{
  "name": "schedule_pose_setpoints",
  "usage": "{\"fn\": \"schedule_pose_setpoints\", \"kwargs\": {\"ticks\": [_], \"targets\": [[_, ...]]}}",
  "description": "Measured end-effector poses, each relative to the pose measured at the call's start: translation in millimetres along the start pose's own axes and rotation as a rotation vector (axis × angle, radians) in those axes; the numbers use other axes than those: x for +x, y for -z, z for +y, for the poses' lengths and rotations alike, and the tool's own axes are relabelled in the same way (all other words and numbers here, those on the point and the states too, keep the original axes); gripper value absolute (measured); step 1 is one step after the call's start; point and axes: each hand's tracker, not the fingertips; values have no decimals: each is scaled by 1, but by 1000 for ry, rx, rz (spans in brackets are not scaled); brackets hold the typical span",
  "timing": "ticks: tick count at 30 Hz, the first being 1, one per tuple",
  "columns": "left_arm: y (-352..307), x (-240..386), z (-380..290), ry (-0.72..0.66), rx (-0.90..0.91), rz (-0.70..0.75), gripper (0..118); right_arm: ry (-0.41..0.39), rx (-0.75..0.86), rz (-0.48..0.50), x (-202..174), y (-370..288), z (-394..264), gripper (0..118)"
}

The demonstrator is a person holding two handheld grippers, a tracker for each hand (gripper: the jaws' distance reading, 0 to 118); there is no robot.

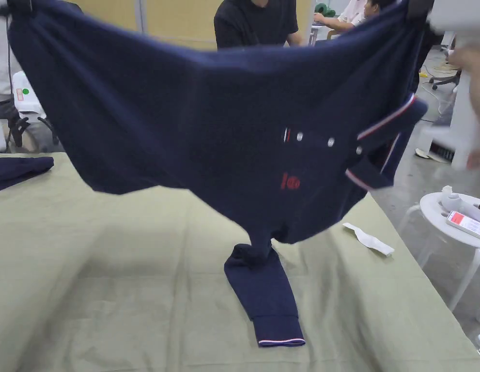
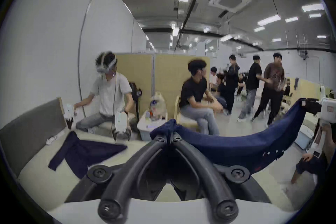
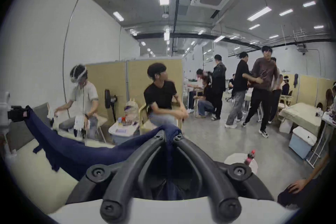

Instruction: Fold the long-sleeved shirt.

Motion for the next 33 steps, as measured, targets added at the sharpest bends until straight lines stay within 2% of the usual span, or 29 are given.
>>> {"fn": "schedule_pose_setpoints", "kwargs": {"ticks": [1,3,5,8,9,12,17,21,24,27,30,33], "targets": [[2,-2,-26,-8,-25,-9,0,-4,-49,12,1,-9,-27,4],[-2,-4,-90,-28,-102,-38,0,49,-158,26,5,-24,-92,4],[-24,-1,-141,-47,-191,-55,0,94,-191,54,12,-43,-149,4],[-60,-2,-221,-18,-250,-61,0,136,-262,27,20,-91,-228,4],[-77,-3,-245,-1,-290,-63,0,144,-254,48,23,-113,-253,4],[-132,-8,-299,-72,-310,-57,0,122,-278,42,23,-177,-306,4],[-220,-18,-355,-117,-333,-1,0,102,-283,5,9,-281,-351,4],[-283,-26,-386,-177,-377,35,0,110,-289,-22,1,-353,-362,4],[-326,-21,-401,-164,-401,58,0,108,-328,-25,-5,-395,-371,4],[-352,-21,-420,-145,-468,62,0,49,-416,-15,-15,-430,-384,4],[-369,-17,-434,-125,-522,62,0,89,-501,-7,-20,-456,-399,4],[-384,-15,-438,-123,-526,79,0,100,-519,-13,-24,-476,-407,4]]}}
